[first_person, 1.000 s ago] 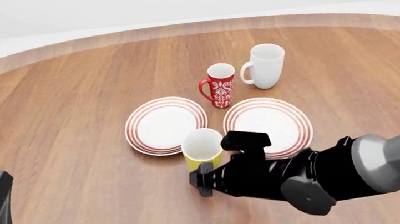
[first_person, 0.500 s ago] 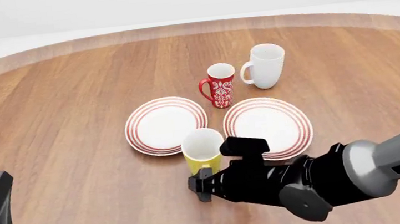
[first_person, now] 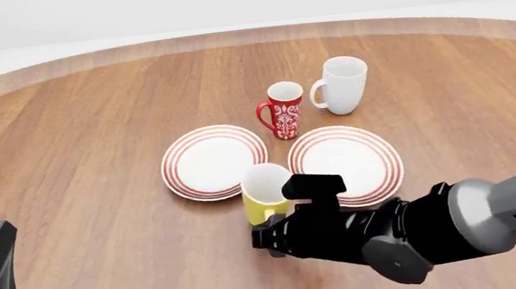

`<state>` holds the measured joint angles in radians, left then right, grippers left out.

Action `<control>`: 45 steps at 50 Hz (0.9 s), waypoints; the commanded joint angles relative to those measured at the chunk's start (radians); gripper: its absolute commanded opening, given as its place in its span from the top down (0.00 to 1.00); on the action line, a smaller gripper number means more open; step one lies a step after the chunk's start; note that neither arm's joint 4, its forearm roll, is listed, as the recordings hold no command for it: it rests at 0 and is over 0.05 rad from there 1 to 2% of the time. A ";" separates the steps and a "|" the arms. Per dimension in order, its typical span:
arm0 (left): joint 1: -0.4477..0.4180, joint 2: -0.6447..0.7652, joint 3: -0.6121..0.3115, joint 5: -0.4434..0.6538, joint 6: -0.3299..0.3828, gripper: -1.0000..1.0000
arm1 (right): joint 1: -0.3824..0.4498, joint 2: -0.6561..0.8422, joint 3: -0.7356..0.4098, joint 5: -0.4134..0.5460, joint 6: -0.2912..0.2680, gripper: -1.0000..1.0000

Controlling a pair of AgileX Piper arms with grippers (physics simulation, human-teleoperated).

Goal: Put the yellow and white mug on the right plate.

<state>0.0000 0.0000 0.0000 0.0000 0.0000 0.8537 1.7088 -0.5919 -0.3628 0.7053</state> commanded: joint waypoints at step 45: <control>0.000 0.000 0.000 0.000 0.000 0.00 | -0.072 -0.213 -0.154 0.364 -0.231 1.00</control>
<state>0.0000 0.0000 0.0000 0.0000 0.0000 0.7986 1.5320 -0.6688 -0.1106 0.5477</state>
